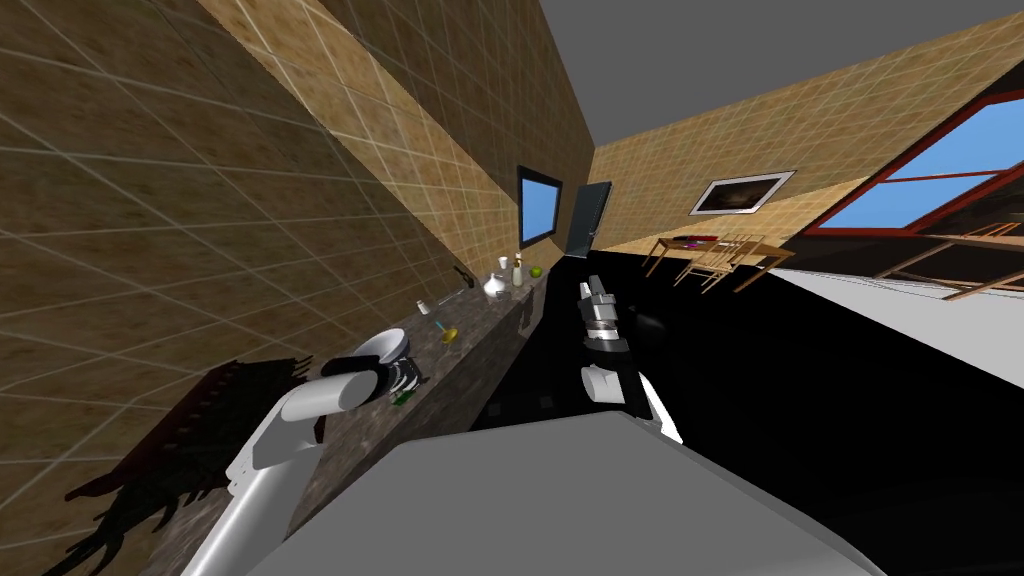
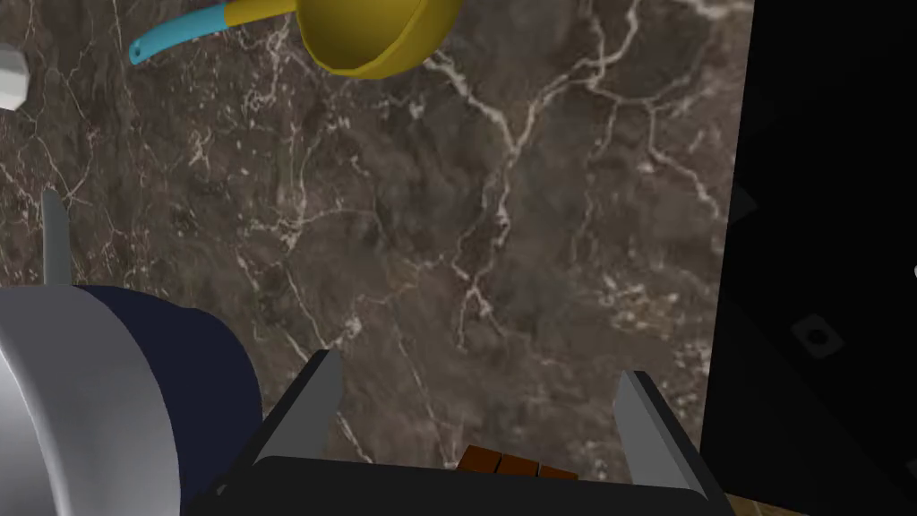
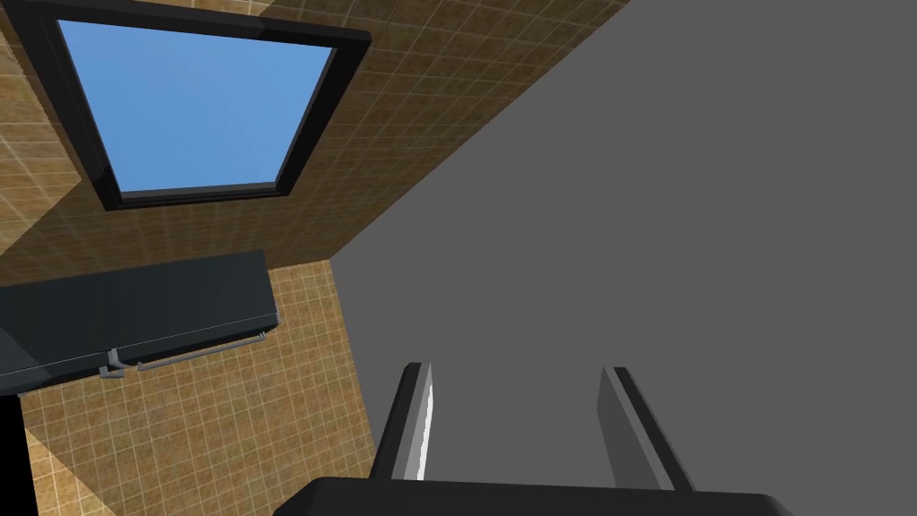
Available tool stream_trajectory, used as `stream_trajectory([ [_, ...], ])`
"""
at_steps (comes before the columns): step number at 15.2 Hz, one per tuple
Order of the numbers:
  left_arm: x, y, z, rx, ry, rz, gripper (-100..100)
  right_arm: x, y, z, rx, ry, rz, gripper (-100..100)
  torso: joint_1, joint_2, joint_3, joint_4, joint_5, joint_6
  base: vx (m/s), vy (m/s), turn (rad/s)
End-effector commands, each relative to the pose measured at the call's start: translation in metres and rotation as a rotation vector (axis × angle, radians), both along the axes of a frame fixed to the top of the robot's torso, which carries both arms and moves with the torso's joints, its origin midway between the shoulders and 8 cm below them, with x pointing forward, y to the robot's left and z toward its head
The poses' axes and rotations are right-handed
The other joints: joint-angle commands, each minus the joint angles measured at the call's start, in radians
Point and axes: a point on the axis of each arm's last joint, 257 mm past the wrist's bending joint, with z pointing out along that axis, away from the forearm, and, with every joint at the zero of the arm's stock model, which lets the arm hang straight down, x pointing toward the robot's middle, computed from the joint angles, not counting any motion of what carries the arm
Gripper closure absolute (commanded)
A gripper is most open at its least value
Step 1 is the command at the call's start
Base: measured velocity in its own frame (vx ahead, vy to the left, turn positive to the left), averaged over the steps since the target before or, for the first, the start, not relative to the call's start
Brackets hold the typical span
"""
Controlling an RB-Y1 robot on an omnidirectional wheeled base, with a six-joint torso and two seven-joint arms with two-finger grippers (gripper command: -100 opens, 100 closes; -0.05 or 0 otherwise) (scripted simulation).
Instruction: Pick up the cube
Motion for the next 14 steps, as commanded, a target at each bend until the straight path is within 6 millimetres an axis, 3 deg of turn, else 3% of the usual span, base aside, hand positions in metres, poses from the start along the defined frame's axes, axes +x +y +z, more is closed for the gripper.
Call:
stream_trajectory([
  [1,-0.015,0.008,-0.007,-0.01,0.06,0.026,-100,0.0,0.0,0.0,0.0,0.0,0.0,0,0.0,0.0,0.0,0.0,0.0,0.0,0.017,-0.003,-0.07],
  [14,-0.081,0.046,-0.014,-0.046,0.314,0.172,-100,0.0,0.0,0.0,0.0,0.0,0.0,0,0.0,0.0,0.0,0.0,0.0,0.0,0.018,-0.002,-0.042],
])
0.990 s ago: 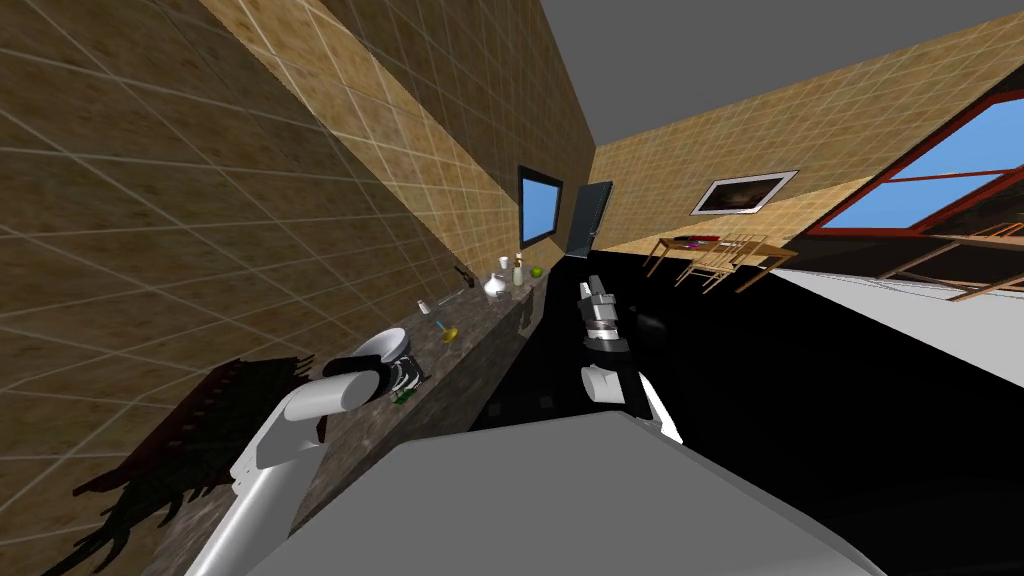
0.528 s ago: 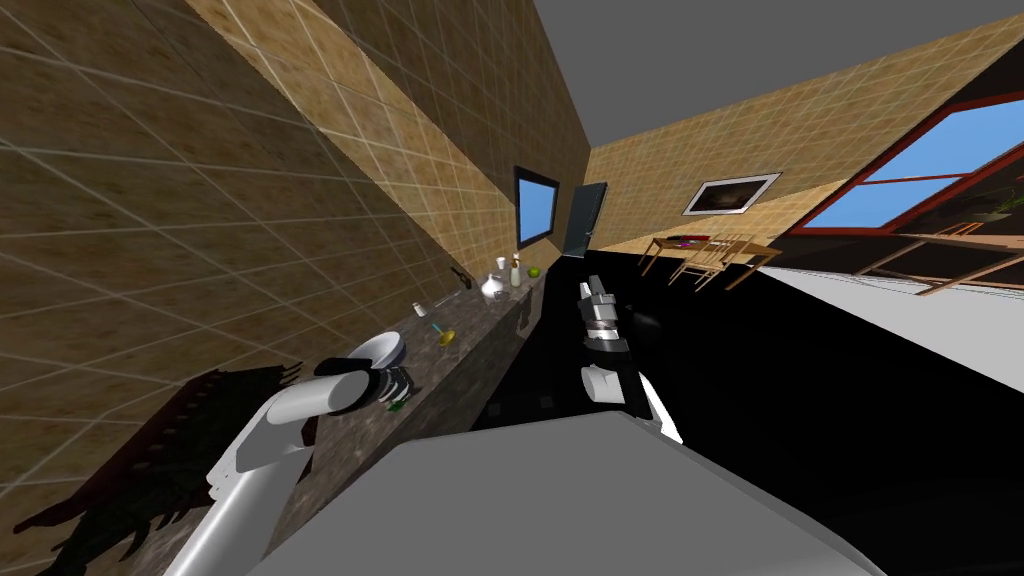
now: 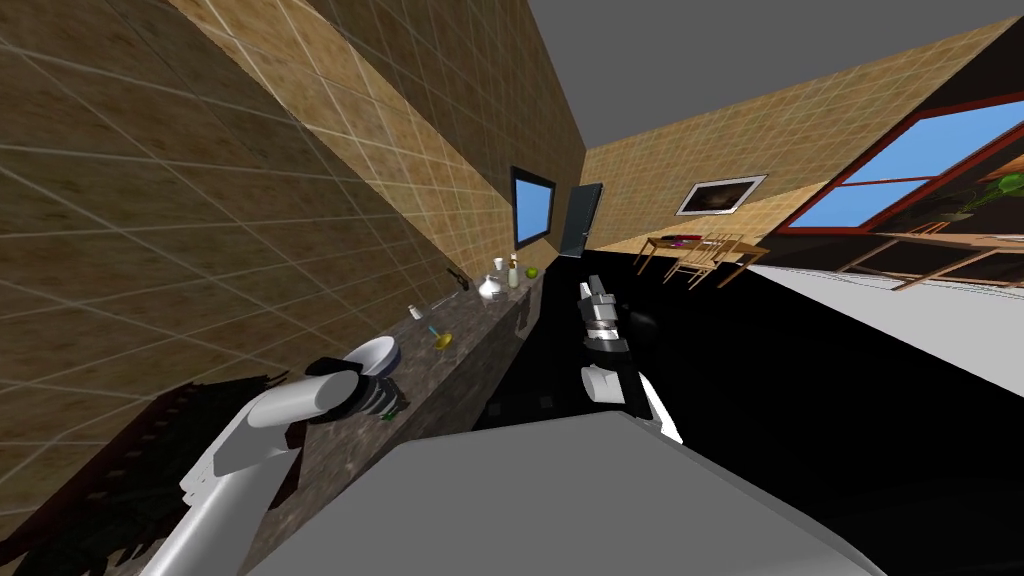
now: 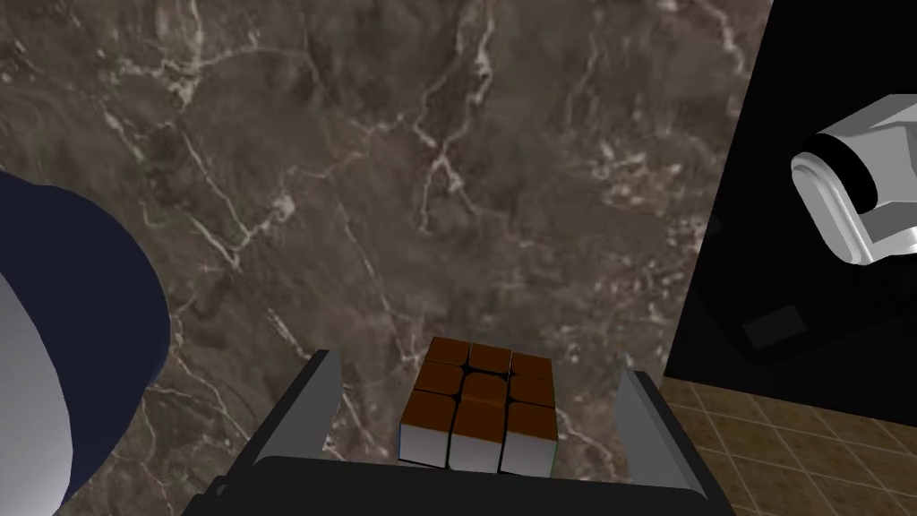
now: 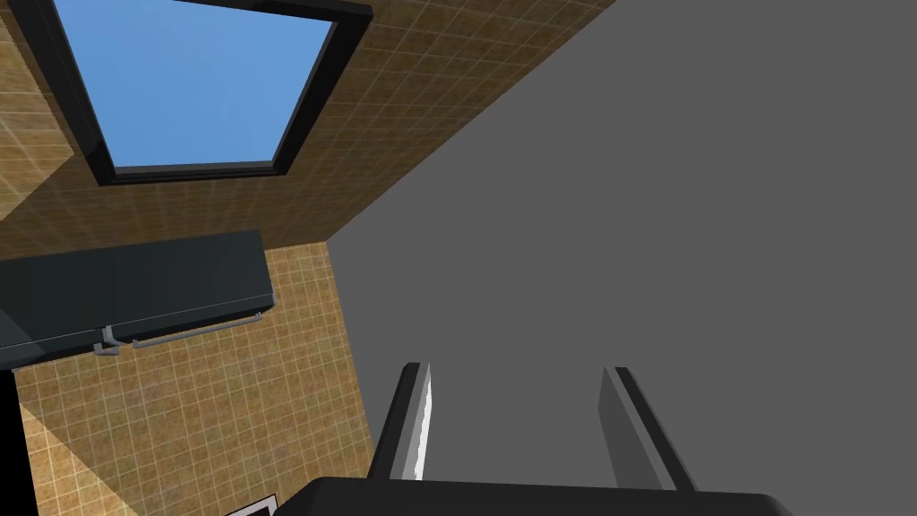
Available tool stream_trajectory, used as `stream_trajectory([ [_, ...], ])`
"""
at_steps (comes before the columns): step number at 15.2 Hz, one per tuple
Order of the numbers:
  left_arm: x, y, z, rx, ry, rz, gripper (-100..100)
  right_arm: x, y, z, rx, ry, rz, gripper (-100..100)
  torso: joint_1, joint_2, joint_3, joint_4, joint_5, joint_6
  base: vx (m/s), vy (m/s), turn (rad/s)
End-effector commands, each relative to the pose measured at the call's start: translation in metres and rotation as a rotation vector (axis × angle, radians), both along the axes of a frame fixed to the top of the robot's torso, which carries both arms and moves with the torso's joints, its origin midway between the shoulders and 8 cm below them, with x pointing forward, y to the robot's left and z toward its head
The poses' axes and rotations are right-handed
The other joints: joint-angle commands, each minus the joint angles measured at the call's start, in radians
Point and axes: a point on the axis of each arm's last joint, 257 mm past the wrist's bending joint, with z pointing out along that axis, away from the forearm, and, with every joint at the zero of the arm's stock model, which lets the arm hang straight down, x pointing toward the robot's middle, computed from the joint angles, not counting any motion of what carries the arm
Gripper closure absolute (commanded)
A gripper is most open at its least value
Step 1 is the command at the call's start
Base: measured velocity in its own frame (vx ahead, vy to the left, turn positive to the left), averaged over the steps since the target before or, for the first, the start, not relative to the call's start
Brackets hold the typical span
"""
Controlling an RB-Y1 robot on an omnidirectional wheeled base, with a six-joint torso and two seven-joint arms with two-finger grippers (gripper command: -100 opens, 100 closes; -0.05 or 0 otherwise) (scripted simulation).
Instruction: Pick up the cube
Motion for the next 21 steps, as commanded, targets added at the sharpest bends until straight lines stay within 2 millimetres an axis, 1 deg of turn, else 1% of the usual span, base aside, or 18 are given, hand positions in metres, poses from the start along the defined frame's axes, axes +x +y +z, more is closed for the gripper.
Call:
stream_trajectory([
  [1,-0.01,0.004,0.0,-0.005,0.034,0.02,-100,0.0,0.0,0.0,0.0,0.0,0.0,0,0.0,0.0,0.0,0.0,0.0,0.0,0.021,-0.002,-0.036],
  [2,-0.019,0.009,0.001,-0.009,0.067,0.041,-100,0.0,0.0,0.0,0.0,0.0,0.0,0,0.0,0.0,0.0,0.0,0.0,0.0,0.022,-0.003,-0.035],
  [3,-0.019,0.009,0.001,-0.009,0.068,0.041,-100,0.0,0.0,0.0,0.0,0.0,0.0,0,0.0,0.0,0.0,0.0,0.0,0.0,0.021,-0.001,-0.032],
  [5,-0.033,0.016,0.003,-0.015,0.116,0.073,-100,0.0,0.0,0.0,0.0,0.0,0.0,0,0.0,0.0,0.0,0.0,0.0,0.0,0.021,-0.002,-0.039],
  [6,-0.033,0.016,0.003,-0.015,0.116,0.073,-100,0.0,0.0,0.0,0.0,0.0,0.0,0,0.0,0.0,0.0,0.0,0.0,0.0,0.021,-0.002,-0.025],
  [7,-0.039,0.018,0.004,-0.018,0.136,0.086,-100,0.0,0.0,0.0,0.0,0.0,0.0,0,0.0,0.0,0.0,0.0,0.0,0.0,0.017,-0.002,-0.02],
  [8,-0.034,0.017,0.003,-0.015,0.116,0.073,-100,0.0,0.0,0.0,0.0,0.0,0.0,0,0.0,0.0,0.0,0.0,0.0,0.0,0.009,-0.001,-0.007],
  [9,-0.033,0.02,-0.006,-0.016,0.119,0.079,-100,0.0,0.0,0.0,0.0,0.0,0.0,0,0.0,0.0,0.0,0.0,0.0,0.0,-0.003,-0.007,-0.01],
  [12,-0.031,0.024,-0.018,-0.015,0.117,0.08,-100,0.0,0.0,0.0,0.0,0.0,0.0,0,-0.001,0.002,0.001,0.0,0.0,0.0,-0.016,-0.016,-0.014],
  [13,-0.032,0.023,-0.012,-0.017,0.12,0.081,-100,0.0,0.0,0.0,0.0,0.0,0.0,0,-0.001,0.002,0.001,0.0,0.0,0.0,-0.012,-0.01,-0.005],
  [14,-0.032,0.024,-0.013,-0.016,0.118,0.08,100,0.0,0.0,0.0,0.0,0.0,0.0,0,-0.001,0.002,0.001,0.001,0.0,0.0,0.0,0.0,0.0],
  [18,-0.032,0.023,-0.013,-0.016,0.118,0.077,100,0.0,0.0,0.0,0.0,0.0,0.0,0,0.001,0.001,0.001,0.0,0.0,-0.001,0.0,0.0,-0.003],
  [19,-0.033,0.02,-0.006,-0.016,0.119,0.079,100,0.0,0.0,0.0,0.0,0.0,0.0,0,0.001,0.001,0.001,0.0,0.0,-0.001,0.007,0.007,0.019],
  [21,-0.035,0.018,0.001,-0.016,0.121,0.077,100,0.0,0.0,0.0,0.0,0.0,0.0,0,0.001,0.001,0.001,0.0,0.0,-0.001,0.015,0.016,0.023],
])
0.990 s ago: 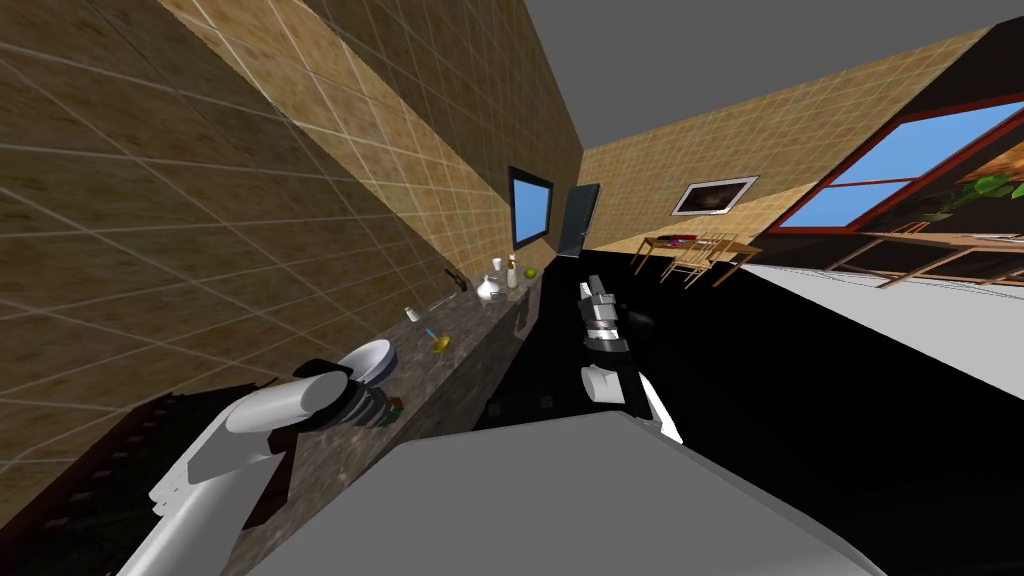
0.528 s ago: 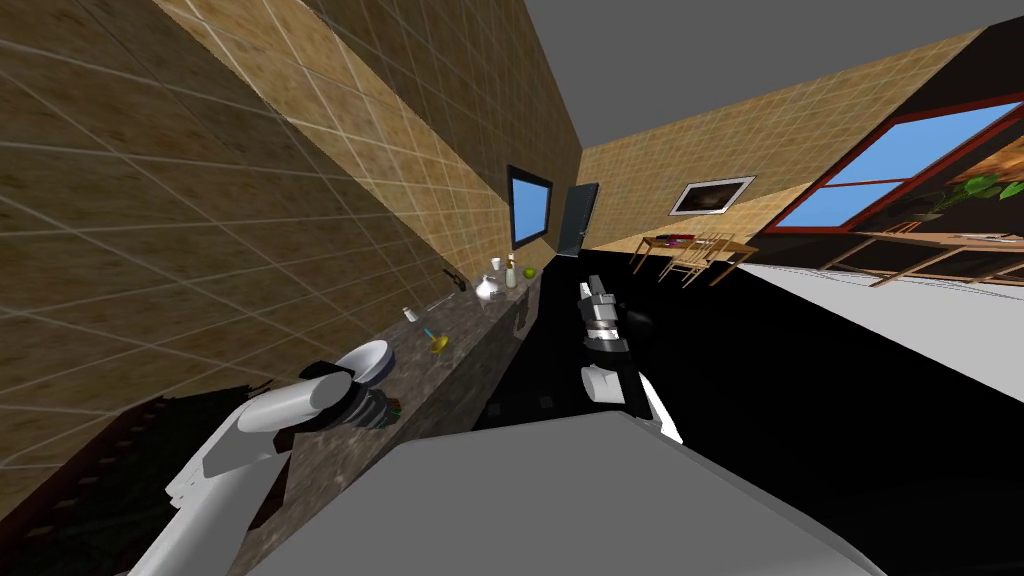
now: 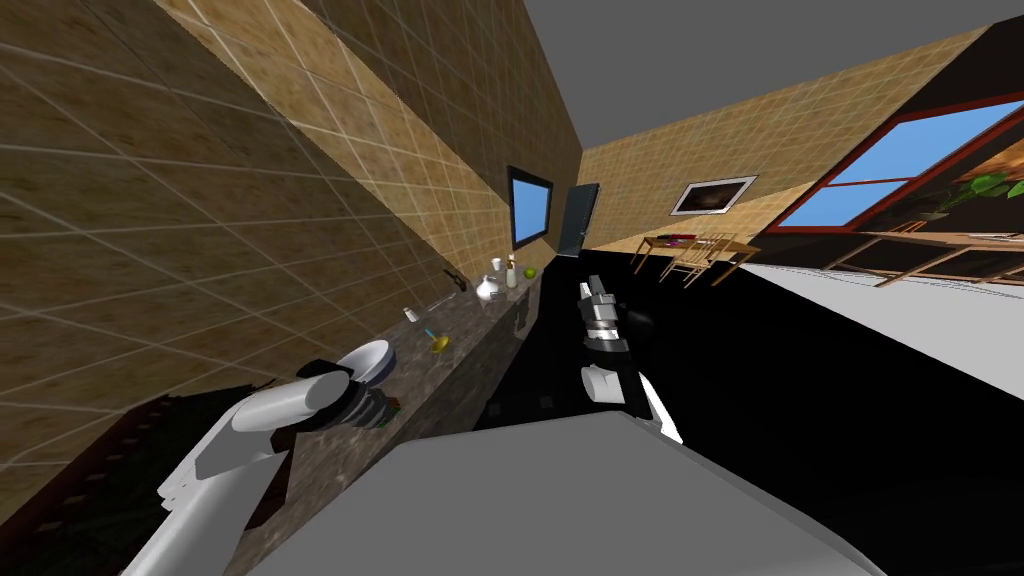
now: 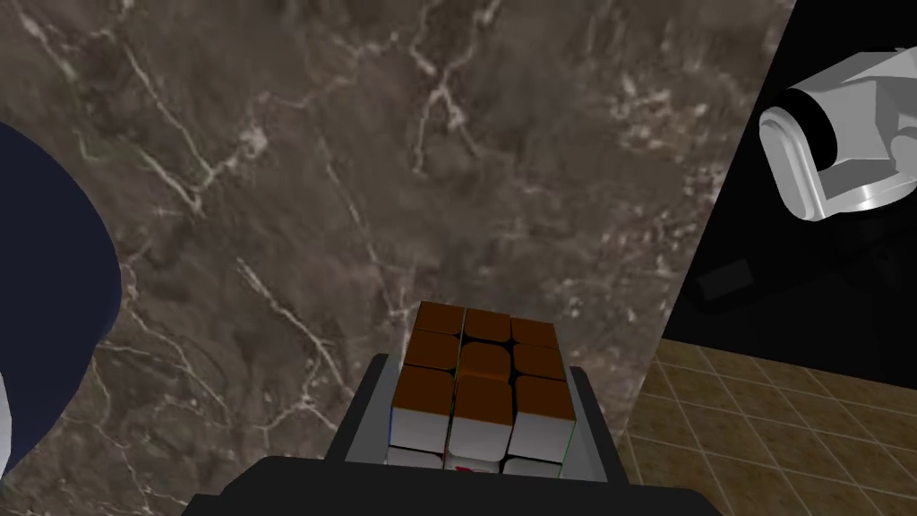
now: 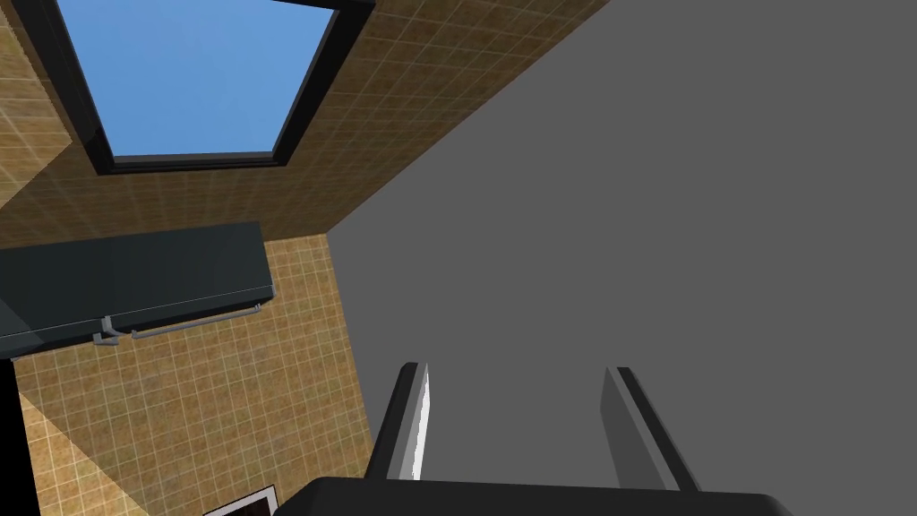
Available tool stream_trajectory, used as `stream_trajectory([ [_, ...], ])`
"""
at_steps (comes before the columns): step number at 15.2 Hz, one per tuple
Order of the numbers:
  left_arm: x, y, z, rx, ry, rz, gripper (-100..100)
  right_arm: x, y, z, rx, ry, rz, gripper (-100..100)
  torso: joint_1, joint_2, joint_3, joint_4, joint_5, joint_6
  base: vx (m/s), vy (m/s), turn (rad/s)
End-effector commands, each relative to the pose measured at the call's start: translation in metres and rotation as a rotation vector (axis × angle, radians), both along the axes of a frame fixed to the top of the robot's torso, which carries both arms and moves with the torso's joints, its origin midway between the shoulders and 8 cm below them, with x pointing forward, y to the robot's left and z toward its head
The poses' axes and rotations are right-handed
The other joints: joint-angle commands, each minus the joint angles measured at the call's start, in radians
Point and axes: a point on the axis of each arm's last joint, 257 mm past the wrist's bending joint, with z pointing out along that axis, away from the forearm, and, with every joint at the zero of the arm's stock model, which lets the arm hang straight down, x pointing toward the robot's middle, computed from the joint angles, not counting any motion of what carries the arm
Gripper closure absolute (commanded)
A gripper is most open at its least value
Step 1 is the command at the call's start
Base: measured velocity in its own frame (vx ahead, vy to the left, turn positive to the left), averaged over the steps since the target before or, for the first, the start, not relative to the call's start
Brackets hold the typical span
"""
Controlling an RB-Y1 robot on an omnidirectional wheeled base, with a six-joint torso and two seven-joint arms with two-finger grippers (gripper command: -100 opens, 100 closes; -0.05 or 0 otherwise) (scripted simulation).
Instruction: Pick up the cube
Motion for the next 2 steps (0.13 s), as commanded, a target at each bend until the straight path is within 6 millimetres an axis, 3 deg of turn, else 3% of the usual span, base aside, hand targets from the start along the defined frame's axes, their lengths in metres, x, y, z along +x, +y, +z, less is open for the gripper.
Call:
stream_trajectory([
  [1,-0.0031,-0.0023,0.007,0.0,0.004,0.0,100,0.0,0.0,0.0,0.0,0.0,0.0,0,0.0,0.0,0.0,0.0,0.0,0.0,0.017,0.018,0.006],
  [2,-0.0015,-0.0011,0.0036,0.0,0.001,0.0,100,0.0,0.0,0.0,0.0,0.0,0.0,0,0.0,0.0,0.0,0.0,0.0,0.0,0.01,0.012,0.002],
])
